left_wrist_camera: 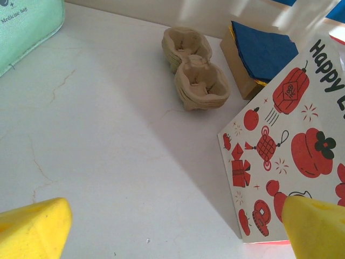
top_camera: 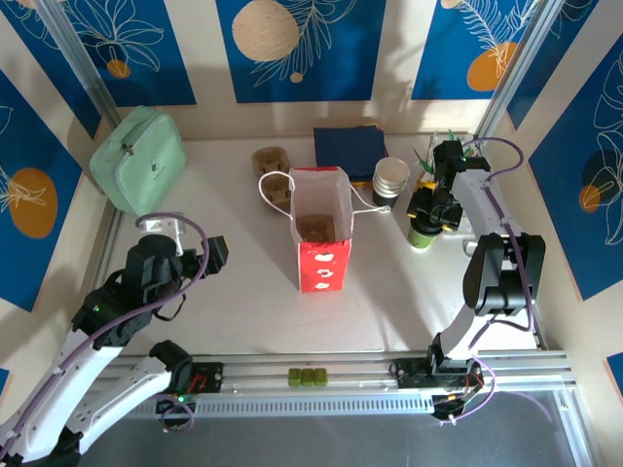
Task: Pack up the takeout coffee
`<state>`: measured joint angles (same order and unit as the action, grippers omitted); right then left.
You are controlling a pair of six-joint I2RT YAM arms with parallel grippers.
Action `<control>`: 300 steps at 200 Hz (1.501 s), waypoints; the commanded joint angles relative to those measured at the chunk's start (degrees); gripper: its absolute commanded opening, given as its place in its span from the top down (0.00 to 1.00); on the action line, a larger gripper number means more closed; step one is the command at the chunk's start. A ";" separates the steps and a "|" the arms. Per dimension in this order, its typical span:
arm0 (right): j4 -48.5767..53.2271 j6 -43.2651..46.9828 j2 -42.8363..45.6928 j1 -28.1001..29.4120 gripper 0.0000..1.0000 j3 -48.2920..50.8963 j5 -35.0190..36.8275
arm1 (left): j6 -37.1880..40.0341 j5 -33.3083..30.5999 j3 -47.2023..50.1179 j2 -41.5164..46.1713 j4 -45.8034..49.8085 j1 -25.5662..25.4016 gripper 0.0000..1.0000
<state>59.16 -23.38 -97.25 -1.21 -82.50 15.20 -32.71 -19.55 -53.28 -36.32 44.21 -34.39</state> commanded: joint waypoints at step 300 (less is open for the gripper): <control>8.47 -0.82 -6.81 -0.02 0.24 -5.44 -3.62 | -1.55 1.05 -0.29 0.01 0.51 0.04 0.01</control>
<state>65.41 -24.03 -101.89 -1.63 -88.05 13.45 -34.17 -19.51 -53.23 -36.16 44.62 -34.39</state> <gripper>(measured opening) 0.763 0.993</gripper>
